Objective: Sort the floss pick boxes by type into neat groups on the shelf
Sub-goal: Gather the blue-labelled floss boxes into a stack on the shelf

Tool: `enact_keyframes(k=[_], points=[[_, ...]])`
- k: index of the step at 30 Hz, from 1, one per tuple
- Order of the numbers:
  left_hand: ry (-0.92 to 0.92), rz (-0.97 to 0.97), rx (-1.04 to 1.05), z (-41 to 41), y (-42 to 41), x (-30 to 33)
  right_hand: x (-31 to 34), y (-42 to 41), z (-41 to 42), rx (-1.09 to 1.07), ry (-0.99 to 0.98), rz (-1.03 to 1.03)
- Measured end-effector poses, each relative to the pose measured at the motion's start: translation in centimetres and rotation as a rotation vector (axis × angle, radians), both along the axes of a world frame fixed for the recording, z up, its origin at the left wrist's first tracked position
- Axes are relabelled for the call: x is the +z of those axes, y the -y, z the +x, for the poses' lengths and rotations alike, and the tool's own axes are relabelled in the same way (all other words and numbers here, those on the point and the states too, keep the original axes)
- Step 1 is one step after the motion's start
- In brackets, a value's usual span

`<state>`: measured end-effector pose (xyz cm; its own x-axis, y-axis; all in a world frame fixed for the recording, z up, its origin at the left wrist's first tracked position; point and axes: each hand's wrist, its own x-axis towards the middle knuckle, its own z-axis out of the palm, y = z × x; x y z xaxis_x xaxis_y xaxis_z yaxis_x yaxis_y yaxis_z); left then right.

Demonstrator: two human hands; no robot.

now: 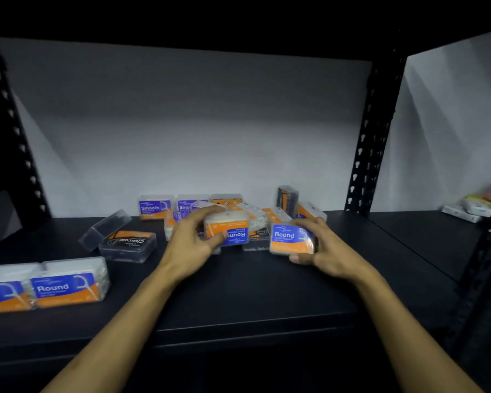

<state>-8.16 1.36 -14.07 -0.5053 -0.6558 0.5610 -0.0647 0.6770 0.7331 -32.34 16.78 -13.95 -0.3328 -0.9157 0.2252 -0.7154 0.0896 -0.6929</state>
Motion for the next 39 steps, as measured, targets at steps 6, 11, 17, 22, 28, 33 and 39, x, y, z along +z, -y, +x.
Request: enact_keyframes(k=[6, 11, 17, 22, 28, 33, 39], points=[[-0.027, 0.110, -0.021, 1.9, 0.5, 0.4, 0.7, 1.1, 1.1, 0.053, 0.099, -0.013], [0.159, 0.043, -0.011, 4.4, 0.5, 2.0, 1.9, 2.3, 1.7, 0.069, 0.038, 0.042], [0.341, 0.036, -0.130, 6.3, 0.3, 5.2, 2.8, 3.7, 4.2, 0.162, -0.107, 0.245], [0.243, 0.288, -0.101, 7.7, 1.1, 5.6, 2.8, 5.1, 7.8, 0.165, -0.174, 0.260], [0.195, 0.173, 0.037, 10.4, 2.3, 7.0, 2.6, 6.3, 10.1, 0.203, -0.170, 0.226], [0.267, 0.044, 0.083, 13.5, 3.2, 10.2, 2.4, 7.3, 12.8, 0.273, -0.181, 0.203], [0.294, -0.010, 0.204, 17.9, 5.6, 11.3, 1.9, 8.5, 15.8, 0.287, -0.321, 0.160]])
